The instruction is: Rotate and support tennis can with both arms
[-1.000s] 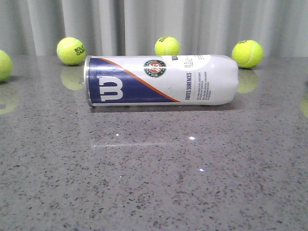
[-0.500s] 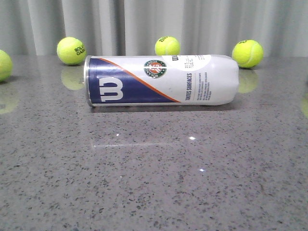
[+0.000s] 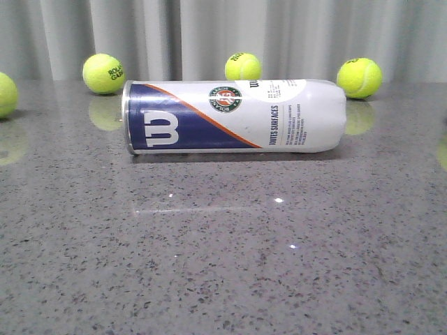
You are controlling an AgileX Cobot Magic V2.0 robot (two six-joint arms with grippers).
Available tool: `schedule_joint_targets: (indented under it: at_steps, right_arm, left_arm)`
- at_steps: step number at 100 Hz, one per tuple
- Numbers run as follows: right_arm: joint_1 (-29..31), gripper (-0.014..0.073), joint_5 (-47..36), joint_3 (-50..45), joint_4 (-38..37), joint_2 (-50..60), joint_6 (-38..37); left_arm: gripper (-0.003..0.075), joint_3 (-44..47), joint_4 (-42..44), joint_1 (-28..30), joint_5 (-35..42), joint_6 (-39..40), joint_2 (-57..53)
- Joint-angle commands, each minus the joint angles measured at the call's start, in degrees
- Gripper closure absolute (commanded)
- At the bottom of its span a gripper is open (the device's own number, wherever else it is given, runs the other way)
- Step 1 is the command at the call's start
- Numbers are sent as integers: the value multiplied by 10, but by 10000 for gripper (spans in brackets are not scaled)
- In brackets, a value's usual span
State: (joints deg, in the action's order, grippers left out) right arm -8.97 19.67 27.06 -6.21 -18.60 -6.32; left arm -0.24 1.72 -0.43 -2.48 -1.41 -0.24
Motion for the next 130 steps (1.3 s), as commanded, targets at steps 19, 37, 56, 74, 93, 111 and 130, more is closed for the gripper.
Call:
schedule_joint_targets:
  at_steps: [19, 37, 56, 74, 93, 111, 130]
  right_arm:
    - [3, 664, -49, 14, -8, -3, 1]
    - [3, 664, -49, 14, -8, -3, 1]
    - [3, 664, -49, 14, -8, -3, 1]
    - [3, 664, -49, 14, -8, -3, 1]
    - [3, 664, -49, 14, -8, -3, 1]
    - [3, 664, -49, 14, -8, -3, 1]
    - [3, 664, -49, 14, -8, -3, 1]
  left_arm:
    - [741, 28, -1, 1, 48, 6, -22]
    - [741, 22, -1, 1, 60, 6, -22]
    - [741, -31, -33, 1, 45, 6, -20]
    - [741, -143, -45, 1, -75, 6, 25]
    - [741, -297, -62, 1, -235, 6, 133]
    - [741, -443, -65, 1, -357, 6, 261]
    - [741, -553, -91, 1, -449, 6, 378]
